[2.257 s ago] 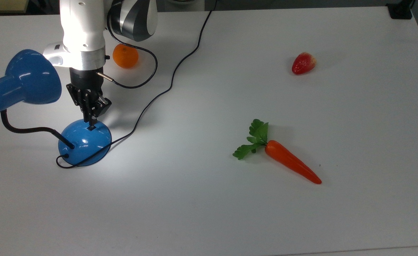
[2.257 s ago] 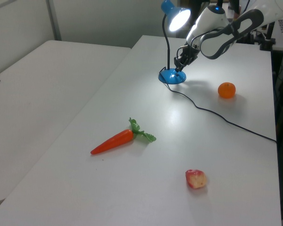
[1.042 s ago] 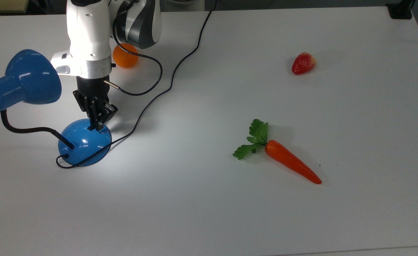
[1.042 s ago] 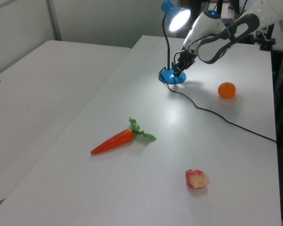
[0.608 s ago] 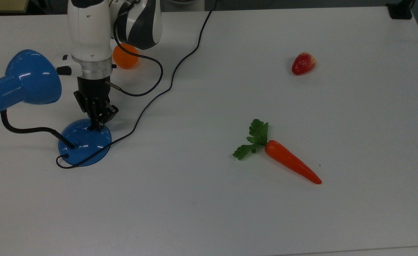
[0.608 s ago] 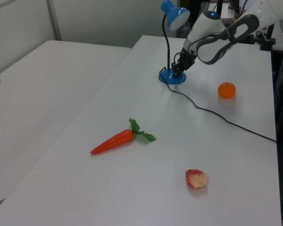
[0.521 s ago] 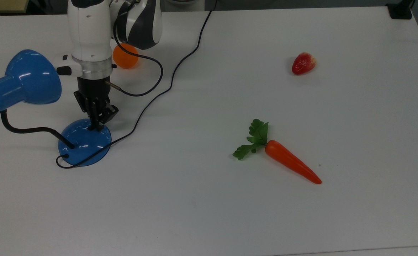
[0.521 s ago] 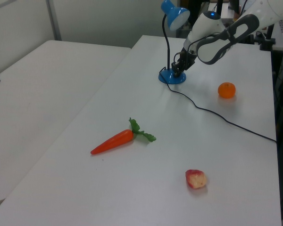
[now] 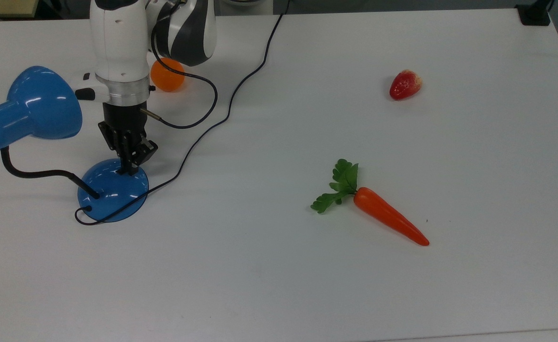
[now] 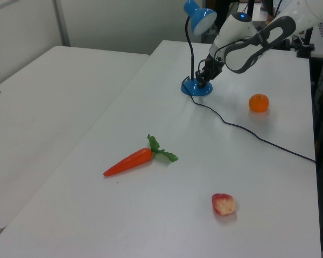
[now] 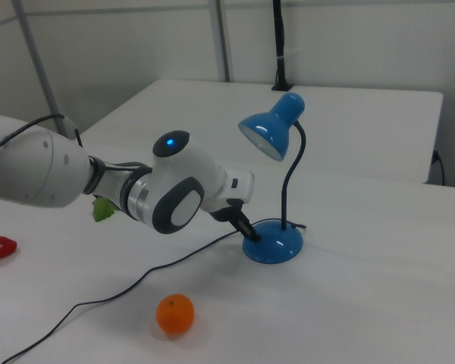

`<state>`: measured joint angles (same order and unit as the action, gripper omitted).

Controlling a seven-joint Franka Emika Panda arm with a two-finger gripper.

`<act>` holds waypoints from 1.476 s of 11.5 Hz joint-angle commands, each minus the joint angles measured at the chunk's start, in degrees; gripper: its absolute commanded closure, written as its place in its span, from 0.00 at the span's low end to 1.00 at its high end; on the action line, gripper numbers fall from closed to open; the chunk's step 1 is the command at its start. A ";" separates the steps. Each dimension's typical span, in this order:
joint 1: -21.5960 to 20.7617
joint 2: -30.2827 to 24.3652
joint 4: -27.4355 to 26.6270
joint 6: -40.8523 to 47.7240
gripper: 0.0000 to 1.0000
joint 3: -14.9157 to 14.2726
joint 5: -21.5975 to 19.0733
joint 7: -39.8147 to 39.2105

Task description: Turn off lamp

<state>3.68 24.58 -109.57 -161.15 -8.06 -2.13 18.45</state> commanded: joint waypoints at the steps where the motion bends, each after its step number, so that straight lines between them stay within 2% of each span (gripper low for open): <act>1: -0.86 -5.57 -0.47 10.02 0.82 -0.64 0.46 0.89; 4: -1.04 -12.25 -0.47 24.43 0.80 -0.47 0.64 -3.05; 5: -2.26 -14.45 -0.47 29.35 0.76 -0.64 0.64 -5.59; 7: -4.89 -18.84 -0.21 37.89 0.66 -3.61 0.64 -11.04; 9: -7.35 -21.49 0.93 44.67 0.49 -6.61 0.64 -15.71; 10: -7.28 -21.06 3.46 47.13 0.31 -6.71 0.64 -15.90; 11: -7.37 -20.89 5.57 48.98 0.07 -6.71 0.64 -15.99; 12: -7.37 -21.06 6.20 49.79 0.00 -6.62 0.64 -16.08; 15: -7.54 -22.81 7.09 53.56 0.00 -6.09 0.46 -17.04; 17: -7.54 -25.88 7.09 58.64 0.00 -6.09 -0.15 -20.19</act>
<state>-3.08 2.72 -102.29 -108.40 -13.50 -1.84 2.18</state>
